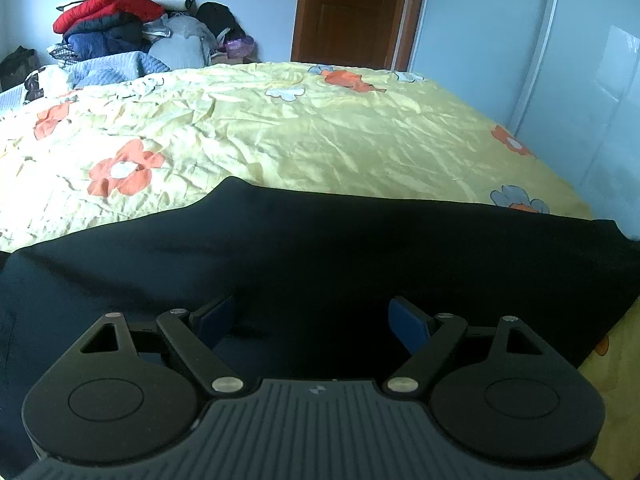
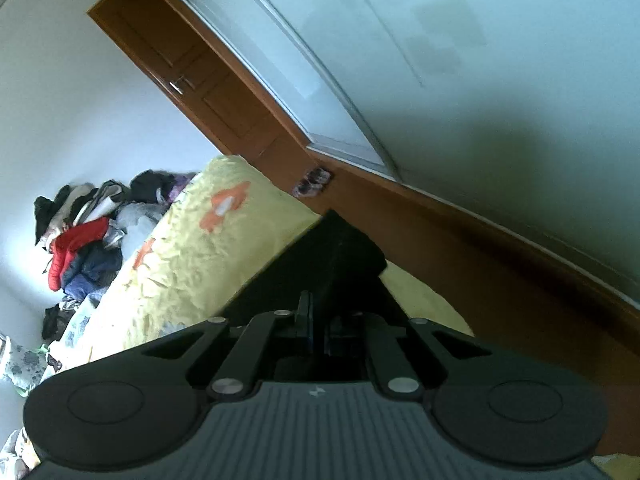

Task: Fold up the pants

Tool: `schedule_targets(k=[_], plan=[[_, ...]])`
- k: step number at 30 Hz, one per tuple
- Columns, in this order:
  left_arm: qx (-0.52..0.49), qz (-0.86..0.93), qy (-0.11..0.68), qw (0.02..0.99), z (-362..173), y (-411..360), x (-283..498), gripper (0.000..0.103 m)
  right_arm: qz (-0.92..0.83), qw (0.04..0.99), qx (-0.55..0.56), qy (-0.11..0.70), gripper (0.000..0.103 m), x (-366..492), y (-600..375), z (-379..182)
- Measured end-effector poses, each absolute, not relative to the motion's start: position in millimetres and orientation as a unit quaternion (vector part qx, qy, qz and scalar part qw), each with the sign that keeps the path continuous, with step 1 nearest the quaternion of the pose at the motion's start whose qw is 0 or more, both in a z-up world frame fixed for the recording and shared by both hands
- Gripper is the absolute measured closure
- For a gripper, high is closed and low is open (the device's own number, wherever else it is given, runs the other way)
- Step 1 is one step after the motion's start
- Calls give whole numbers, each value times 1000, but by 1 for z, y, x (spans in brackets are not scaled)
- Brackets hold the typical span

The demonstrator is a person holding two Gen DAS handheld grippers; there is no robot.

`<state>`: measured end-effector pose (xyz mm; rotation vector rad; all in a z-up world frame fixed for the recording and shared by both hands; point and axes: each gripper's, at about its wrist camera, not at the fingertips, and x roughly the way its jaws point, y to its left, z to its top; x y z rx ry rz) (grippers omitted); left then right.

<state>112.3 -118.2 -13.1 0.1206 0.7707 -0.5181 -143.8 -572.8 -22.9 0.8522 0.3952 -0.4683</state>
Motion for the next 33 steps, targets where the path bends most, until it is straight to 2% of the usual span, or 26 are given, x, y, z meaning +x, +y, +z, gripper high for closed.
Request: schedule_targets(k=[2, 6, 7, 9, 11, 13, 18, 23, 24, 26, 28, 31, 33], plan=[[57, -247, 369, 894, -13, -118, 112, 18, -193, 886, 397, 143, 98, -141, -572, 2], [49, -245, 373, 894, -13, -118, 112, 18, -131, 943, 300, 55, 98, -125, -552, 56], [48, -245, 373, 894, -13, -118, 111, 18, -142, 945, 287, 66, 98, -122, -550, 54], [49, -245, 373, 894, -14, -117, 111, 18, -205, 920, 296, 157, 98, -115, -561, 30], [51, -243, 374, 894, -15, -116, 112, 18, -233, 873, 370, 213, 98, -118, -578, -12], [49, -239, 376, 894, -15, -115, 114, 18, -235, 865, 394, 206, 98, -127, -576, -27], [45, -246, 371, 894, -10, -120, 117, 18, -219, 892, 343, 196, 98, -126, -576, -2], [70, -241, 352, 902, -3, -136, 128, 17, -168, 947, 259, 90, 98, -126, -558, 60], [76, -238, 349, 903, -3, -138, 132, 17, -178, 947, 251, 96, 98, -122, -559, 58], [83, -231, 352, 903, -6, -141, 141, 17, -235, 922, 244, 189, 97, -114, -567, 35], [95, -230, 366, 897, -11, -146, 152, 17, -264, 880, 276, 281, 92, -111, -578, 0], [116, -221, 386, 888, -16, -152, 164, 19, -296, 873, 293, 254, 76, -136, -573, -6], [115, -232, 380, 888, -13, -151, 162, 17, -374, 866, 265, 201, 71, -155, -564, 9]])
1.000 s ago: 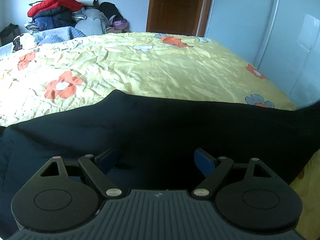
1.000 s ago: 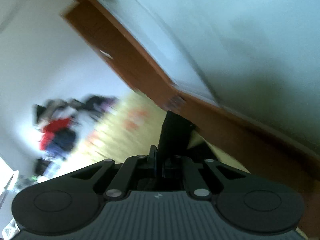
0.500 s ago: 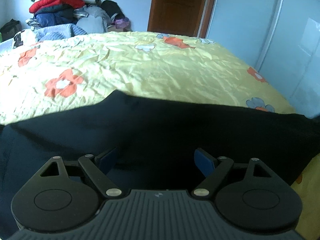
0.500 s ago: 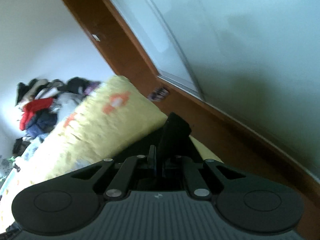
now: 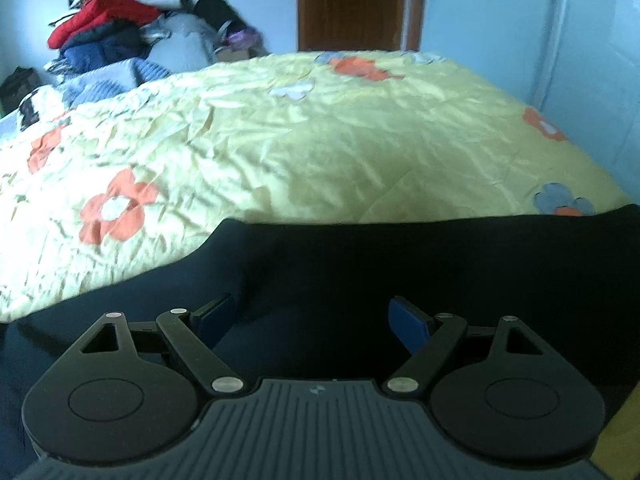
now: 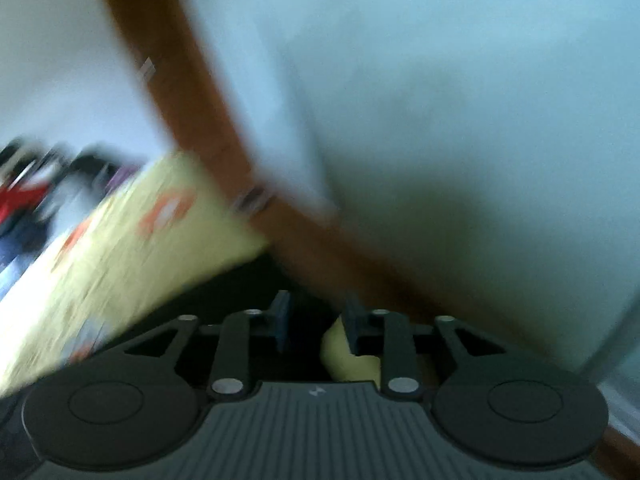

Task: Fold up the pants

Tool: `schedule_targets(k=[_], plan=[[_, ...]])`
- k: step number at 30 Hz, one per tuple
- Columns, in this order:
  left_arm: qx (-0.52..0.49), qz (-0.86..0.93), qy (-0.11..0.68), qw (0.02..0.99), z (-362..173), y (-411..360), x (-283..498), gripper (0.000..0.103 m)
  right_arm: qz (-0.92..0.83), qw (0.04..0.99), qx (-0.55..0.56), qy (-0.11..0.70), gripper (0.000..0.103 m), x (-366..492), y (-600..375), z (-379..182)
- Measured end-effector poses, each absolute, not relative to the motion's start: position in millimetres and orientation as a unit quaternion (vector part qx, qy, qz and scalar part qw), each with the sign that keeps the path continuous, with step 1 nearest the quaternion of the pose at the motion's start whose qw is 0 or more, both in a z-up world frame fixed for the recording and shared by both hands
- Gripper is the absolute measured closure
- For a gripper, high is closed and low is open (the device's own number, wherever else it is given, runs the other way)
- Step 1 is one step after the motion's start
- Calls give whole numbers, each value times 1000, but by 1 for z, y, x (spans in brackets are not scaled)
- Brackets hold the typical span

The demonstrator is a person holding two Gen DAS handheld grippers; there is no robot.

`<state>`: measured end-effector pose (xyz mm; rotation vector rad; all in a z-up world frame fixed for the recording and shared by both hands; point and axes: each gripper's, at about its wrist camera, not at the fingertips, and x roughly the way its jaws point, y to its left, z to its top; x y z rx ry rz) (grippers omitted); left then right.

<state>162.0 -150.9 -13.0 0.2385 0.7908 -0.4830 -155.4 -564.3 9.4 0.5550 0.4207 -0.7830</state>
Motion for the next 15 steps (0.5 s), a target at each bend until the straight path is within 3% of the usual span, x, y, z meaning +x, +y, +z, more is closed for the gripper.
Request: schedule_targets(k=[3, 8, 11, 15], plan=[[111, -256, 380, 882, -9, -155, 154, 17, -343, 909, 164, 174, 71, -139, -517, 40], [166, -282, 393, 859, -25, -183, 146, 17, 28, 929, 29, 368, 72, -26, -408, 36], [184, -266, 374, 869, -34, -195, 152, 10, 92, 892, -58, 438, 72, 24, -362, 11], [174, -232, 361, 886, -39, -208, 181, 2, 69, 907, -31, 414, 70, 69, -361, 9]])
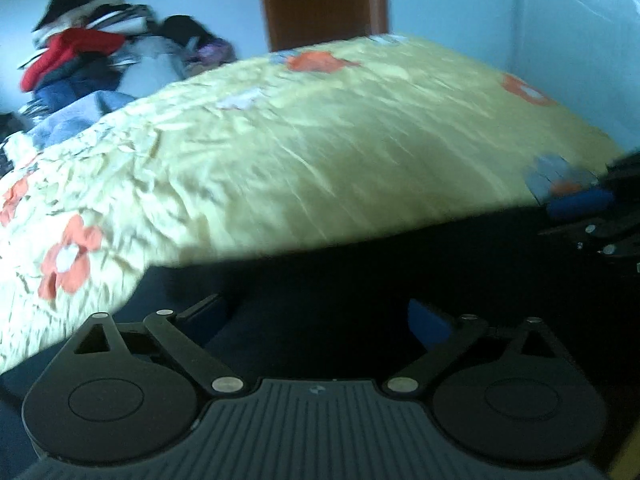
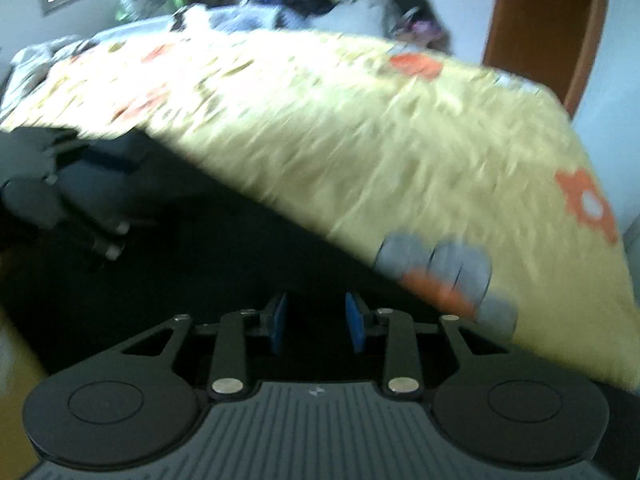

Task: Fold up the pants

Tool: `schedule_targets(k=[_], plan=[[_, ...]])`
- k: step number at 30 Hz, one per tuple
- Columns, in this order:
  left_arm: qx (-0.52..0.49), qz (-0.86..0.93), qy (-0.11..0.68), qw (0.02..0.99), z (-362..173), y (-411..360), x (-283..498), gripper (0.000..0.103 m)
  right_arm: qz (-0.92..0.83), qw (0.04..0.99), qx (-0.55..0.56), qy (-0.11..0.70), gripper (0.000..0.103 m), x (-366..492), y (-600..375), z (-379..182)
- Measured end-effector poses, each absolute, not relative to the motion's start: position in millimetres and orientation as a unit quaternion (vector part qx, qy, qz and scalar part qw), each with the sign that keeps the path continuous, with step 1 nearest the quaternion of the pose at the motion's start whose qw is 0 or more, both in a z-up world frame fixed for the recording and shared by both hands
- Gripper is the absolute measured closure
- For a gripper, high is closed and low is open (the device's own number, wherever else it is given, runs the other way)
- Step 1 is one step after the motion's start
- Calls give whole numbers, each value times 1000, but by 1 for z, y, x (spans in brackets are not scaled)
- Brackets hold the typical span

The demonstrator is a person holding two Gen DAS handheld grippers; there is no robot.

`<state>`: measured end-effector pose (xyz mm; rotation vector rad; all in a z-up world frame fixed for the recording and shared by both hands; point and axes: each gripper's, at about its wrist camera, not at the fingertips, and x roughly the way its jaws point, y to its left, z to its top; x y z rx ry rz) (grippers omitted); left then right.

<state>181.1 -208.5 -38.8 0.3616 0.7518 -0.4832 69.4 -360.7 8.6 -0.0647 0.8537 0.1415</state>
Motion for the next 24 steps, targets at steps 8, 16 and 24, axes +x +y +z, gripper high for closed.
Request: schedule_targets(k=[8, 16, 24], plan=[[165, -176, 306, 921, -12, -166, 158, 8, -64, 953, 138, 261, 31, 10, -444, 31], [104, -141, 303, 937, -13, -95, 104, 6, -148, 842, 492, 163, 11, -157, -549, -10], [123, -130, 293, 939, -18, -83, 81, 6, -149, 836, 477, 224, 11, -144, -525, -38]])
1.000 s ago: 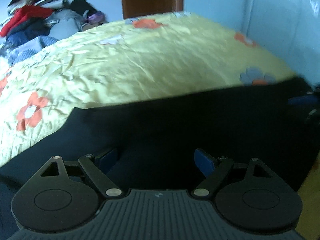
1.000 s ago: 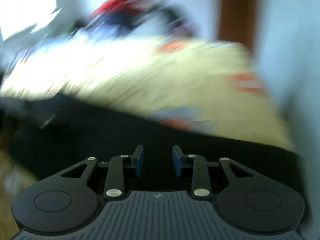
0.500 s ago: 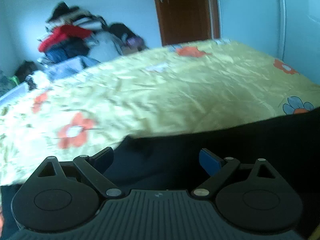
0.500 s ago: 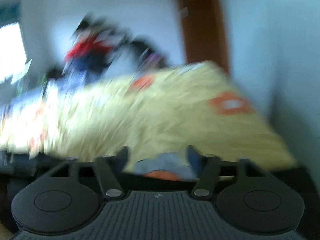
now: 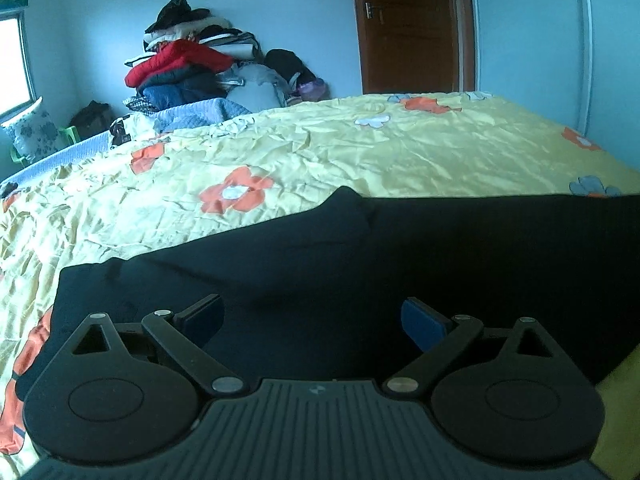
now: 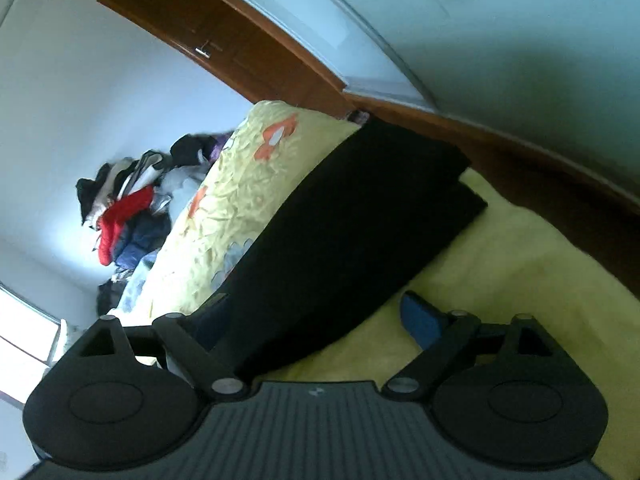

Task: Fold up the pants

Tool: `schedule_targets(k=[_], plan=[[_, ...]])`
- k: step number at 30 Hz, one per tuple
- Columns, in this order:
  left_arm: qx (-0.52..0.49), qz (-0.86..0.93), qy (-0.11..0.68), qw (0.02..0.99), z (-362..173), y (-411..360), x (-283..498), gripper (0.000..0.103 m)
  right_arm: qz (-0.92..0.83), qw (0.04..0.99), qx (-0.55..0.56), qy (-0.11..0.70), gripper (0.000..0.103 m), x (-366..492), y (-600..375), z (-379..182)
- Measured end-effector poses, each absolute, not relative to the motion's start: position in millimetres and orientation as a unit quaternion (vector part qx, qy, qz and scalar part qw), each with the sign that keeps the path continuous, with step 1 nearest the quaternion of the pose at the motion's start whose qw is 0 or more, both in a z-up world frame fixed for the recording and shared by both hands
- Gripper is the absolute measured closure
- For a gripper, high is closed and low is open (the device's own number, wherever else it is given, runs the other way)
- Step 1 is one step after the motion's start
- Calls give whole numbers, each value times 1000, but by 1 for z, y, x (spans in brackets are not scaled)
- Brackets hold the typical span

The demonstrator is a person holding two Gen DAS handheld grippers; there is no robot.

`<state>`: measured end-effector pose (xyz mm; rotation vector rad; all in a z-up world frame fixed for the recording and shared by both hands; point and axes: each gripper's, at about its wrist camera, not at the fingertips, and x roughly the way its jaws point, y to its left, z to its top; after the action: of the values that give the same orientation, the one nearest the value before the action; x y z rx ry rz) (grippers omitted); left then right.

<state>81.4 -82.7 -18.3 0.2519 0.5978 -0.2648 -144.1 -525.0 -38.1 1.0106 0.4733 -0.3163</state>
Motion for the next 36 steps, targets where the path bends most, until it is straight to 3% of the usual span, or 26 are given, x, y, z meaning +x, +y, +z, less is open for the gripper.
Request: schedule_targets(k=[3, 5, 6, 7, 10, 14, 19, 27, 32, 36], plan=[[114, -136, 310, 934, -24, -80, 80, 6, -174, 845, 468, 192, 12, -146, -528, -33], [107, -139, 316, 933, -25, -78, 78, 6, -186, 860, 443, 170, 31, -135, -533, -37], [107, -138, 315, 933, -24, -77, 77, 6, -200, 861, 435, 174, 74, -131, -536, -38], [109, -136, 312, 934, -23, -75, 75, 6, -212, 857, 434, 183, 96, -129, -544, -40], [112, -124, 298, 940, -15, -70, 73, 6, -198, 862, 439, 160, 96, -123, -553, -39], [100, -105, 293, 945, -6, -62, 77, 6, -187, 907, 361, 112, 96, -129, -537, 1], [88, -91, 304, 944, -6, -52, 83, 6, -209, 896, 367, 138, 96, -103, -536, 1], [91, -64, 295, 949, -3, -42, 83, 6, -59, 988, 45, 137, 96, -30, -358, 79], [100, -55, 297, 948, -2, -35, 82, 6, 78, 964, -106, 231, 94, 17, -242, 37], [104, -42, 297, 948, -2, -24, 83, 6, 148, 919, -182, 316, 86, 15, -191, -9]])
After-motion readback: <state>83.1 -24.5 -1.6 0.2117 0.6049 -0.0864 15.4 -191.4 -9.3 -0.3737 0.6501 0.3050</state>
